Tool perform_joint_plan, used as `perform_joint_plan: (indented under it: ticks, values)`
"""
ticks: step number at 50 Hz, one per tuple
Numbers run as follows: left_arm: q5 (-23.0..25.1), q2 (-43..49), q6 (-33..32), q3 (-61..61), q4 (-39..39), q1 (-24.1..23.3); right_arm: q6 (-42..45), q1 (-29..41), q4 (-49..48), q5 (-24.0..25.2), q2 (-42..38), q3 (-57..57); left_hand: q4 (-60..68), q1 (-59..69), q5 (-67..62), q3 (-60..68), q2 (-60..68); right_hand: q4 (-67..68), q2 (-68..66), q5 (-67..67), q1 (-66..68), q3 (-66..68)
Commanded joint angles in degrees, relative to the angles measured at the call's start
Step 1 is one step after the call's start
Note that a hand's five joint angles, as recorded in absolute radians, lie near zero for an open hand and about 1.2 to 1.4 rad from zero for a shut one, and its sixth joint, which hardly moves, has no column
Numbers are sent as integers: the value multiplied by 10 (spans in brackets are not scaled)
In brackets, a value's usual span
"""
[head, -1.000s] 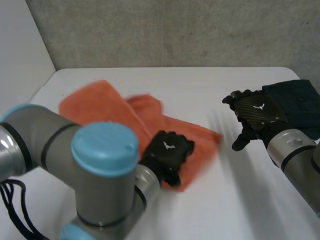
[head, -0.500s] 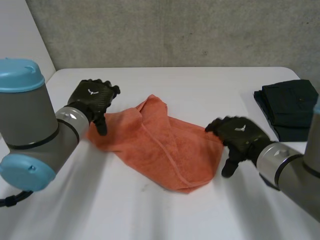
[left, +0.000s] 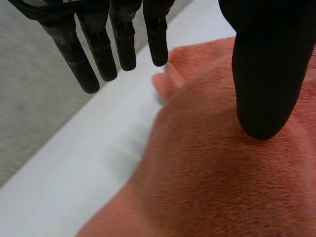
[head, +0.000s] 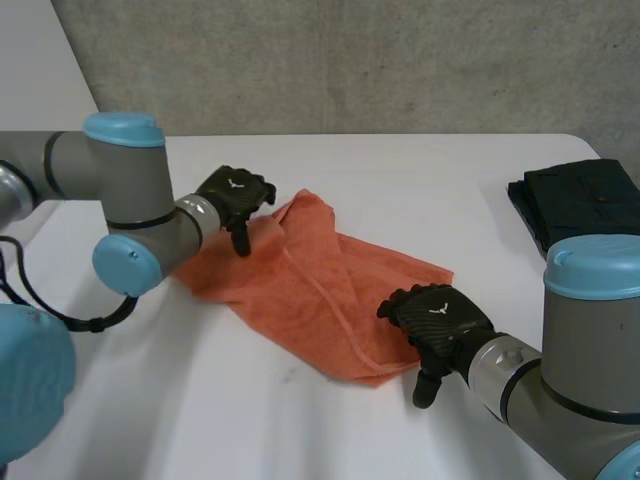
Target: Fold the laundry.
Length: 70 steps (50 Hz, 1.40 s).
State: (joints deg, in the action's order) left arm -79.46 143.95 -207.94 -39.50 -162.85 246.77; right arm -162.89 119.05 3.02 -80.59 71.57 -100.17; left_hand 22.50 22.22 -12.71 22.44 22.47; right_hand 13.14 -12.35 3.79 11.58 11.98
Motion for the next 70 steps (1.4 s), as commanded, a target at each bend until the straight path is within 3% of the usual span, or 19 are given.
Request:
perform_joint_plan:
  ticks: [1,4,7,8,9,17,23,33,37,45,50,55,58,59,63,70]
  values:
    - [5,67,-3,90,61,-7,0,-6,1,0,-2,-1,94,97,-92,94,94,-31,23,-38,-16,-20]
    - [3,83,-3,119,68,-7,0,-7,0,0,-2,0,193,196,-191,194,193,-31,23,-38,-16,-20]
    - [-1,100,-1,161,77,-8,0,-8,-1,0,-2,1,415,418,-413,415,415,-31,23,-38,-16,-20]
    - [-9,106,2,180,84,-12,0,-8,-1,1,-2,1,555,558,-553,556,556,-31,23,-38,-16,-20]
    - [-17,108,3,190,88,-16,0,-8,-2,1,-3,2,575,578,-573,575,575,-31,23,-38,-16,-20]
    - [-84,76,21,204,103,-41,-4,-7,-16,1,-2,8,575,578,-573,576,575,-31,23,-38,-16,-20]
    - [-90,2,60,169,138,-45,-59,-12,-21,5,-2,25,575,578,-573,576,575,-31,23,-38,-16,-20]
    - [-102,-131,67,49,136,-44,-112,-24,-5,25,-7,44,575,578,-573,576,575,-31,23,-38,-16,-20]
    - [-100,-204,68,-49,88,-43,-114,-21,-4,27,-9,40,575,578,-573,576,575,-31,23,-38,-16,-20]
    - [-95,-365,63,-315,-110,-39,-116,-19,-5,28,-34,44,575,578,-573,576,575,-31,23,-38,-16,-20]
    - [-95,-412,62,-420,-177,-38,-116,-19,-6,26,-55,49,575,578,-573,576,575,-31,23,-38,-16,-20]
    - [-95,-443,65,-479,-195,-35,-116,-17,-7,24,-85,59,575,578,-573,576,575,-31,23,-38,-16,-20]
    - [-96,-458,67,-500,-199,-33,-118,-15,-7,25,-100,66,575,578,-573,576,575,105,-113,98,121,117]
    - [-96,-460,67,-502,-199,-33,-121,-8,-6,25,-108,72,575,578,-573,576,575,336,-343,329,351,347]
    - [-98,-475,71,-501,-199,-32,-136,-1,-5,31,-111,88,575,578,-573,576,575,668,-676,662,684,680]
    - [-103,-518,107,-481,-198,-31,-129,-6,4,30,-61,117,575,578,-573,576,575,669,-677,662,684,680]
